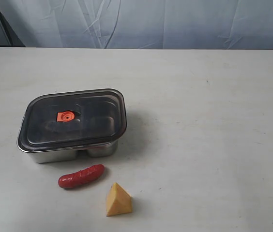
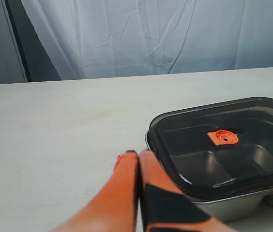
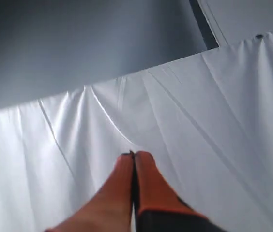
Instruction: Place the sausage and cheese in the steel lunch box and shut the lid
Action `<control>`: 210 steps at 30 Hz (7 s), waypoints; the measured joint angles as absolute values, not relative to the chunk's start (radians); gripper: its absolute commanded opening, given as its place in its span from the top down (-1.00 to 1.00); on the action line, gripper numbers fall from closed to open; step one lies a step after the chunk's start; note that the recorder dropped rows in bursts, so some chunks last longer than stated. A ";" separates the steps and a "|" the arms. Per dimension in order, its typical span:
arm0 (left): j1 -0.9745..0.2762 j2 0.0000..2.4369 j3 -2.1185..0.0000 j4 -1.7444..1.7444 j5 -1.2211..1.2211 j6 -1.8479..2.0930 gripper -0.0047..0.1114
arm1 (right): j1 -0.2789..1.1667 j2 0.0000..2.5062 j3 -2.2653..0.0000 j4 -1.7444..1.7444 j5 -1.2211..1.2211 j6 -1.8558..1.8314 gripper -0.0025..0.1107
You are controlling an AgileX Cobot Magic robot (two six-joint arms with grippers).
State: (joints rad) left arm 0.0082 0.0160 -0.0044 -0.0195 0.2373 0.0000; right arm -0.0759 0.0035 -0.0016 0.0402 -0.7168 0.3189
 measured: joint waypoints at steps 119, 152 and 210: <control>0.008 0.016 -0.004 -0.020 0.237 0.000 0.92 | 0.272 2.421 -1.656 1.355 1.212 -0.879 0.10; 0.008 0.016 -0.004 -0.020 0.237 0.000 0.92 | 0.272 2.419 -1.656 1.329 1.229 -0.859 0.97; 0.008 0.016 -0.004 -0.020 0.237 0.000 0.92 | 0.154 1.815 -1.656 0.586 0.777 -0.966 0.97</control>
